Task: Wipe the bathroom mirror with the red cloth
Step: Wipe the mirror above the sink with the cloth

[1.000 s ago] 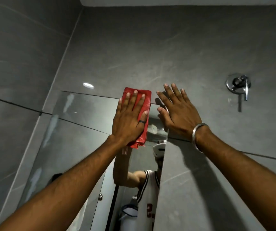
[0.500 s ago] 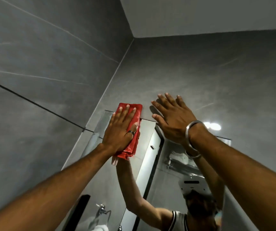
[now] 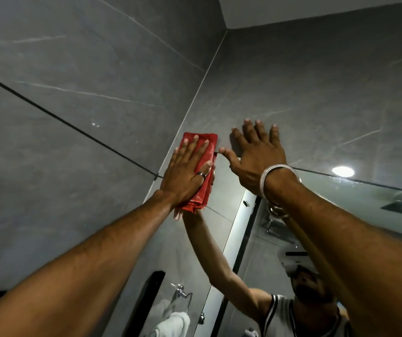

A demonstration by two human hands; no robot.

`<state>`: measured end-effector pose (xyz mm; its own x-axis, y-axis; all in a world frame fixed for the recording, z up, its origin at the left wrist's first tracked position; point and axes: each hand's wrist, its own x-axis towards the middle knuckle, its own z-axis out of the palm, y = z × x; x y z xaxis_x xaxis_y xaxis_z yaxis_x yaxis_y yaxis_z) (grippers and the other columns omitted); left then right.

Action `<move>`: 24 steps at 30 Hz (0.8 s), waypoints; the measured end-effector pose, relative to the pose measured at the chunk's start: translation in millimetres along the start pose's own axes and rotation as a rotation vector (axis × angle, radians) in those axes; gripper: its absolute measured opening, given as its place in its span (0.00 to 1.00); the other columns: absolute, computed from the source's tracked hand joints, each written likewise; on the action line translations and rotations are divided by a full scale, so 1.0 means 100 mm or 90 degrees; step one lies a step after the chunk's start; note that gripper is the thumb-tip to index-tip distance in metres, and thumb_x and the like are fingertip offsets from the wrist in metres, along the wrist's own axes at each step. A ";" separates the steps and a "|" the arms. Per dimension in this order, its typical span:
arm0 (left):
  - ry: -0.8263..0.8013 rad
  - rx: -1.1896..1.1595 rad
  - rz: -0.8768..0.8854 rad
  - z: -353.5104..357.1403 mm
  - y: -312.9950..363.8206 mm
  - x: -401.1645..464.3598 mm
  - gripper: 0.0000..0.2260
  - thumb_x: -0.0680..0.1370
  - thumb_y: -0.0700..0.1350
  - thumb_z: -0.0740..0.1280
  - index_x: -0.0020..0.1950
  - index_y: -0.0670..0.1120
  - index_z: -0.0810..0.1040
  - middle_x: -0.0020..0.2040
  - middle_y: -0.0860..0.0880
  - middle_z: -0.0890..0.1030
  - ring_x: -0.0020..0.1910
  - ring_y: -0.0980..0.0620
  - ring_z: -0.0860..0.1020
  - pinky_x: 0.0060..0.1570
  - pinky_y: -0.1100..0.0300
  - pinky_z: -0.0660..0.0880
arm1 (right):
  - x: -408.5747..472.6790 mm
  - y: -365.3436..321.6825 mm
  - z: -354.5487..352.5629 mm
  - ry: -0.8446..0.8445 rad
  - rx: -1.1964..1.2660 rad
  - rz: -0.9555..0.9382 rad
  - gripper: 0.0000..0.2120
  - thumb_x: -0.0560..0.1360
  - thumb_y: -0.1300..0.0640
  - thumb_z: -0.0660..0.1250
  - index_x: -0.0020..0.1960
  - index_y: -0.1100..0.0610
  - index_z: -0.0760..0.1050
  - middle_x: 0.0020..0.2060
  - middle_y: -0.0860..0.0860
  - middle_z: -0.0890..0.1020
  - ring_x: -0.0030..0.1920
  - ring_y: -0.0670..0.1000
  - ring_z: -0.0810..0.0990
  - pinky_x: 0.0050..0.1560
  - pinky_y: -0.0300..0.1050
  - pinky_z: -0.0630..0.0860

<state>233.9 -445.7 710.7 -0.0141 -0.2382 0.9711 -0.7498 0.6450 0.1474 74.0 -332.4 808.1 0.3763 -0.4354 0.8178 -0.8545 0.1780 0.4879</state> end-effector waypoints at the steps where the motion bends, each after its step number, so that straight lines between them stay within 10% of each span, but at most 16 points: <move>1: 0.002 0.005 0.003 0.01 -0.01 -0.03 0.31 0.82 0.61 0.46 0.81 0.54 0.39 0.84 0.49 0.40 0.83 0.47 0.37 0.82 0.42 0.38 | -0.05 -0.04 0.02 0.017 0.001 -0.008 0.37 0.81 0.29 0.39 0.84 0.47 0.46 0.84 0.53 0.44 0.84 0.59 0.42 0.82 0.66 0.37; 12: -0.029 -0.007 -0.010 0.24 -0.27 -1.47 0.31 0.84 0.60 0.47 0.84 0.49 0.45 0.85 0.45 0.43 0.84 0.45 0.40 0.82 0.38 0.43 | -1.11 -0.59 0.44 0.085 0.028 -0.047 0.36 0.81 0.32 0.41 0.84 0.48 0.53 0.84 0.56 0.49 0.84 0.59 0.46 0.81 0.65 0.40; 24: -0.048 0.001 -0.034 0.58 -0.52 -3.44 0.30 0.85 0.63 0.47 0.81 0.57 0.36 0.83 0.40 0.51 0.83 0.40 0.47 0.81 0.40 0.44 | -3.07 -1.60 0.68 -0.106 0.097 -0.108 0.34 0.82 0.34 0.47 0.83 0.50 0.57 0.84 0.57 0.52 0.84 0.61 0.49 0.80 0.64 0.38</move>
<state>239.8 -439.3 358.0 -0.0239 -0.3257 0.9452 -0.7516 0.6292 0.1978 71.0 -286.7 457.9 0.4657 -0.5891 0.6604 -0.8330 -0.0399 0.5518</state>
